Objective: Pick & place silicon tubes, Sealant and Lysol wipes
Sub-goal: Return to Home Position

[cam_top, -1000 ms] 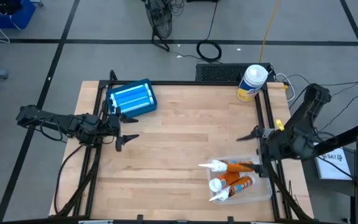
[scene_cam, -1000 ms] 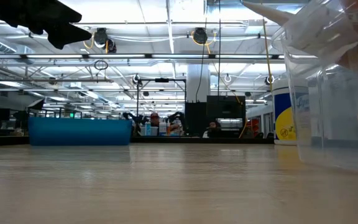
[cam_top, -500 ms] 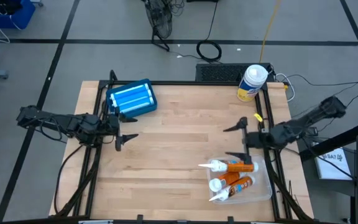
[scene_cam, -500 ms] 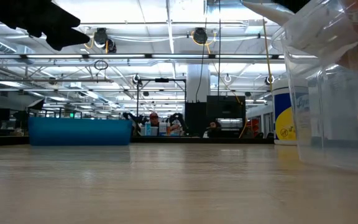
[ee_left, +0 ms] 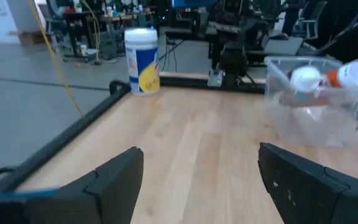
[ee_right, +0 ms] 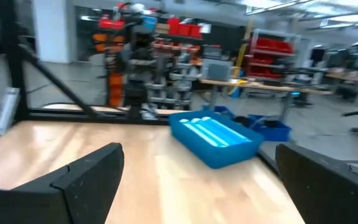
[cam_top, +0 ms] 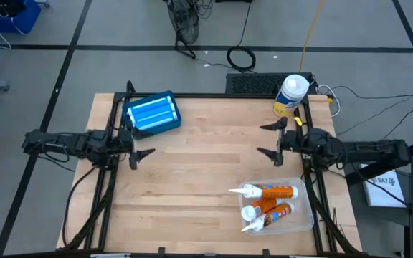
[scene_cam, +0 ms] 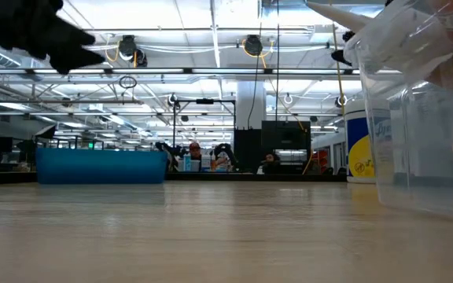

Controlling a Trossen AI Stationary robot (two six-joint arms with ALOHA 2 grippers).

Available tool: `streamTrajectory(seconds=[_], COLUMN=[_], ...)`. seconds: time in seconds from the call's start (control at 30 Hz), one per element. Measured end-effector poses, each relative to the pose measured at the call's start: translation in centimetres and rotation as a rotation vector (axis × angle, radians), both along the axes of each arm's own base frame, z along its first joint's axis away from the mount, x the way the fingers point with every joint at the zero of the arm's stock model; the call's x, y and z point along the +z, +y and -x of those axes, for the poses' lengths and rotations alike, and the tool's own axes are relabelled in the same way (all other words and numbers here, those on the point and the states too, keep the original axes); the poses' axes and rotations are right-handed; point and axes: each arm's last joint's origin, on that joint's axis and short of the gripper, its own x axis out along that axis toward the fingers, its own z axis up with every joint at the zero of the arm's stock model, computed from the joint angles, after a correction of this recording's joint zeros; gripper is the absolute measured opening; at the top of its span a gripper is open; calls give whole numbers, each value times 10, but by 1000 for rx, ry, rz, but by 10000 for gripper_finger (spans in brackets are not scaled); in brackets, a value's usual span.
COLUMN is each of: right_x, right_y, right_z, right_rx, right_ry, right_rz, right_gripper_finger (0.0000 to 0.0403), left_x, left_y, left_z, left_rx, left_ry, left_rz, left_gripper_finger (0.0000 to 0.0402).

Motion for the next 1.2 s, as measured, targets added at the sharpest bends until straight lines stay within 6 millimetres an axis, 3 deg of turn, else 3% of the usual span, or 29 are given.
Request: streamTrajectory(seconds=[0.2, 0.43, 0.6, 0.8, 1.03, 1.2], right_x=[-14, -32, -31, -37, -43, -47], right_y=[-10, -13, -13, -13, -9, -13], right_z=[16, 33, 42, 42, 40, 41], right_rx=[-95, -153, -173, -162, -28, -160], right_ry=[-49, -130, -178, -115, -56, -27], right_rz=[5, -7, -17, -30, -24, -44], right_gripper_finger=[393, 393, 393, 393, 393, 393], left_x=[-28, -30, -34, -41, -58, -58], left_y=[1, 3, 3, 3, 2, 2], left_z=[5, 19, 23, 20, 13, 13], left_rx=[6, 4, 5, 5, 4, 17], left_ry=[-37, -66, -40, -35, -58, -54], left_rz=[25, 17, 15, 15, 24, 13], left_gripper_finger=[310, 310, 310, 310, 310, 310])
